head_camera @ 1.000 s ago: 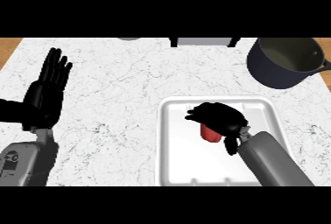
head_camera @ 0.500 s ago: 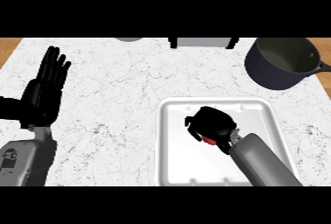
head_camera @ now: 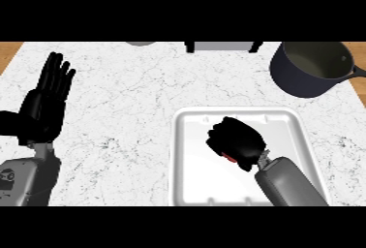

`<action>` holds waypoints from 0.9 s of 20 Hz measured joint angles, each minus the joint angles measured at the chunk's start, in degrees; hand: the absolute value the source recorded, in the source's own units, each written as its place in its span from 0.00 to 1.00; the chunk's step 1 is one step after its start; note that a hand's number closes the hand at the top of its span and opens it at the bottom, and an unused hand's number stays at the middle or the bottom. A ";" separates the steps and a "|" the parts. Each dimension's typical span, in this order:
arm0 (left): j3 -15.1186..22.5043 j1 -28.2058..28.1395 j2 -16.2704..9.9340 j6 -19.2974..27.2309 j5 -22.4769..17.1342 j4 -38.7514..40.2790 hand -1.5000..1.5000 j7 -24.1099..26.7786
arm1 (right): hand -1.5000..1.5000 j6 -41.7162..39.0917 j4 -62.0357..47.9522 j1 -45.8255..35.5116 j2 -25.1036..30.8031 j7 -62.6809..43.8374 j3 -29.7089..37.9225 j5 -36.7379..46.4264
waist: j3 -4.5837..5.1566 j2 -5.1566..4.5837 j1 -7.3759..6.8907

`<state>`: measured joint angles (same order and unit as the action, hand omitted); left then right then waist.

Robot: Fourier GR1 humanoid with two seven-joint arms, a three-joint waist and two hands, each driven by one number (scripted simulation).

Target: Pick the bell pepper from the tray and place it in the pot

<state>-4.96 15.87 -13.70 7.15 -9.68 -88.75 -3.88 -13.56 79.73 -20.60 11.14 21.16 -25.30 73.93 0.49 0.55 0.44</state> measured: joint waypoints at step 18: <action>1.45 -0.57 1.64 0.14 0.97 0.04 0.50 0.67 | 1.00 15.38 5.75 -15.49 -10.77 -61.05 8.42 1.31 | -0.45 -0.34 -1.07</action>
<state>-3.51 15.30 -12.05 7.29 -8.71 -88.71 -3.21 1.82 85.48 -36.10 0.37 -39.89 -16.88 75.24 0.04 0.21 -0.63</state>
